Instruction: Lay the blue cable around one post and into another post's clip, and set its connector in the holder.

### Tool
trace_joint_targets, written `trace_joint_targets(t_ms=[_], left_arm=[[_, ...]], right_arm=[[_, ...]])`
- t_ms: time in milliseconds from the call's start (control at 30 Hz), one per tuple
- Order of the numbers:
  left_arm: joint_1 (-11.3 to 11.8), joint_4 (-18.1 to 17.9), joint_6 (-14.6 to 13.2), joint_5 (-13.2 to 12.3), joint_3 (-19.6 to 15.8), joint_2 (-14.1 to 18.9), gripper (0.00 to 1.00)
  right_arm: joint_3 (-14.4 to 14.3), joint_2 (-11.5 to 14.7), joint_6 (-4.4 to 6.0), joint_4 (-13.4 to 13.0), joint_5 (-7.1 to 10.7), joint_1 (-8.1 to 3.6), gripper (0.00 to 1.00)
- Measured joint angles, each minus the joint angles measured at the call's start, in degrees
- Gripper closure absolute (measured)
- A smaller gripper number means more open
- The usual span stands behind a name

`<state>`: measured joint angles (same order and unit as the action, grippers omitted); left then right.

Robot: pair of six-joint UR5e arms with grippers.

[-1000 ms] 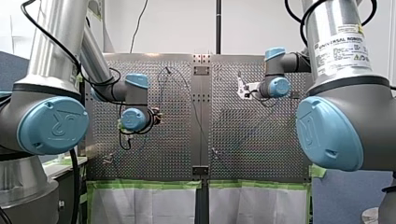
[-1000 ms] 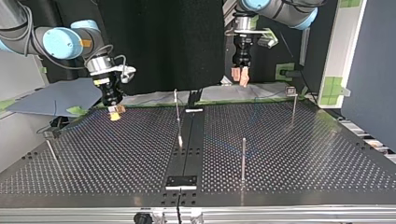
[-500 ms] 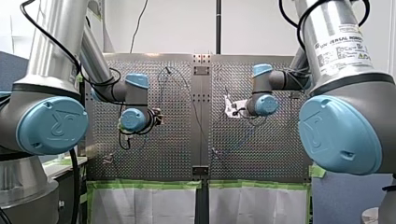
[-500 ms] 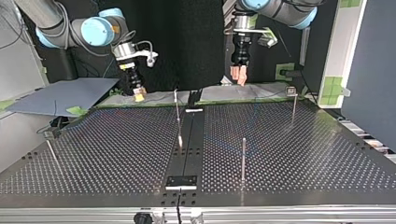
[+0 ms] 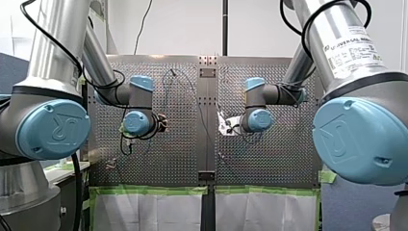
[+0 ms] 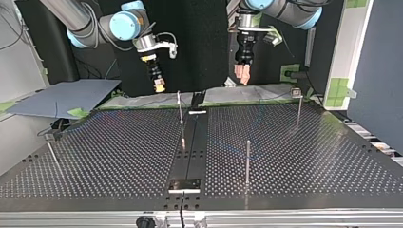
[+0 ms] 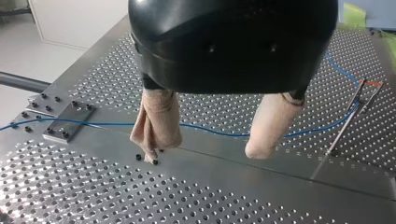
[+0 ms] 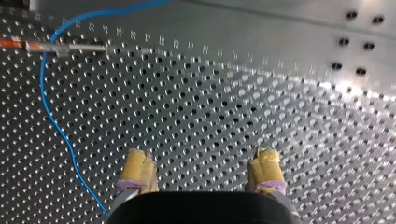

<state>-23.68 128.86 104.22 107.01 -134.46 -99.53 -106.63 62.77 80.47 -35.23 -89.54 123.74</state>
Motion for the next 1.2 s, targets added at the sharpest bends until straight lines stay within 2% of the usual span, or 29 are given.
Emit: trace_joint_targets(t_ms=[100, 233, 367, 500, 700, 800, 933, 1100, 1200], left_arm=[[0.0, 0.2, -0.1, -0.1, 0.0, 0.0, 0.0], [-0.1, 0.6, -0.3, -0.1, 0.0, 0.0, 0.0], [-0.1, 0.7, -0.8, 0.0, 0.0, 0.0, 0.0], [-0.1, 0.8, -1.4, 0.2, 0.0, 0.0, 0.0], [-0.1, 0.8, -1.6, 0.4, 0.0, 0.0, 0.0], [-0.1, 0.9, -1.6, 0.4, 0.0, 0.0, 0.0], [-0.1, 1.4, -1.8, 1.1, 0.0, 0.0, 0.0], [-0.3, 2.8, -1.8, 2.4, 0.0, 0.0, 0.0], [-0.4, 2.9, -1.7, 2.6, 0.0, 0.0, 0.0]], right_arm=[[0.0, -0.1, -0.46, 0.0, -1.72, 1.72, 0.0], [-0.2, -0.2, -0.63, -0.5, -3.17, 3.65, 0.0], [-0.9, -0.4, -0.52, -1.8, -3.57, 5.55, 0.0], [-2.5, -0.4, 0.2, -3.9, -3.62, 7.82, 0.0], [-3.5, -0.4, 0.92, -6.7, -3.94, 10.3, 0.0], [-3.6, -0.5, 1.0, -8.1, -4.71, 10.43, 0.0], [-3.6, -0.8, 1.02, -8.9, -5.49, 9.83, 0.0], [-3.6, -2.1, 1.03, -9.9, -5.6, 8.9, 0.0], [-3.6, -2.6, 1.03, -10.3, -5.52, 8.73, 0.0]])
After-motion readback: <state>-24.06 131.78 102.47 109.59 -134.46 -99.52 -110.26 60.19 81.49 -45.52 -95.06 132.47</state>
